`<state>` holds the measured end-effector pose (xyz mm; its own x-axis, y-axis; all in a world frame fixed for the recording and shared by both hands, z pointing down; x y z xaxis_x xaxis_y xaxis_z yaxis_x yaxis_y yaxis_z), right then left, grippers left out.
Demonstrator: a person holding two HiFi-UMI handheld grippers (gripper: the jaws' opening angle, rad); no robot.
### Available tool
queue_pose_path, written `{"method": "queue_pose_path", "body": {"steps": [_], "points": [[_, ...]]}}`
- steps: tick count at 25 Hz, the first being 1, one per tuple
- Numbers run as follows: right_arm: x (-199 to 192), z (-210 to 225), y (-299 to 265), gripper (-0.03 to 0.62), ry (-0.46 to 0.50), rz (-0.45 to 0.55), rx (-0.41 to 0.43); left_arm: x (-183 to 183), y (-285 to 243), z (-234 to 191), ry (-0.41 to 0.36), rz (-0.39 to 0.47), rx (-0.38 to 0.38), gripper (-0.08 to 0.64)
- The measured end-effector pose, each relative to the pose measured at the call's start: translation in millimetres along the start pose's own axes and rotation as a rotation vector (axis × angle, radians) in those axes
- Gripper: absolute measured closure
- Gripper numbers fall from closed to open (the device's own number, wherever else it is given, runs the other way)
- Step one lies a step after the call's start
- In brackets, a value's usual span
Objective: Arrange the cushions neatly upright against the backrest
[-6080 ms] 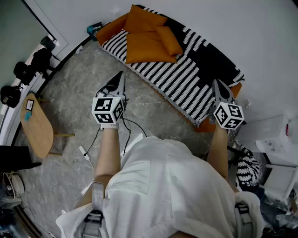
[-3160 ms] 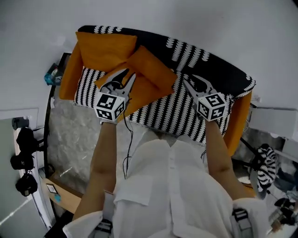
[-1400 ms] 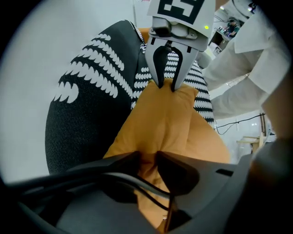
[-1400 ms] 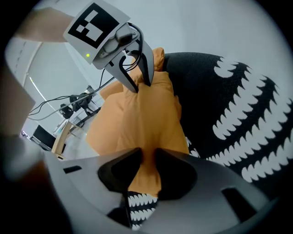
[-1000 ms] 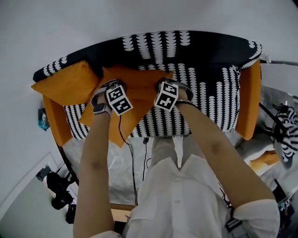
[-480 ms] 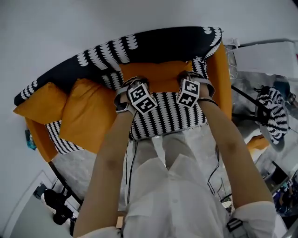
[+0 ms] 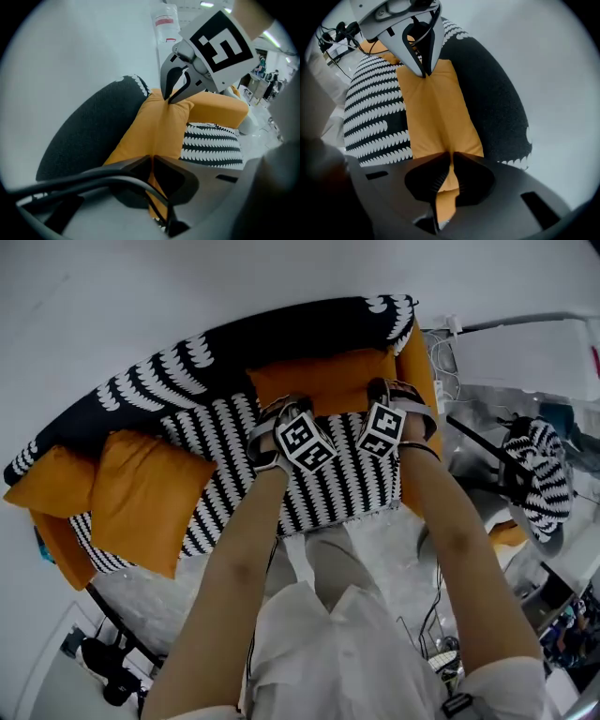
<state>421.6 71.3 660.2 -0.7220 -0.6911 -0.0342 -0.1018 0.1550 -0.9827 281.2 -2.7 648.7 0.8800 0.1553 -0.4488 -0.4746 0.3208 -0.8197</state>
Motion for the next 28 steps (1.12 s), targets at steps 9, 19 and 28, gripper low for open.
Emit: {"method": "queue_pose_path", "body": {"steps": [9,19,28], "points": [[-5,-21,-78,0.526,-0.081,-0.081,0.155,-31,-68,30,0.189,-0.19,-0.166,0.49],[10,-7,-52,0.457,-0.181,-0.009,0.204,-39,-45,7,0.316,-0.131,-0.205,0.443],[89,-15,17,0.448,-0.198,0.141,0.223,-90,46,-52,0.578,-0.046,-0.106,0.456]]}}
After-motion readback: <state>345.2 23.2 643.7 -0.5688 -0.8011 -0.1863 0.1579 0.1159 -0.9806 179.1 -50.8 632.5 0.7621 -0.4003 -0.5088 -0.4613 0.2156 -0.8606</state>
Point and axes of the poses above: the fingertips, and each gripper's own axes: y backward along the fingers, z to its right, x out of its top, the point moved 7 cm from there along y, backward along the fingers, and after that the axes turned 14 degrees about x, right-handed, at the moved point
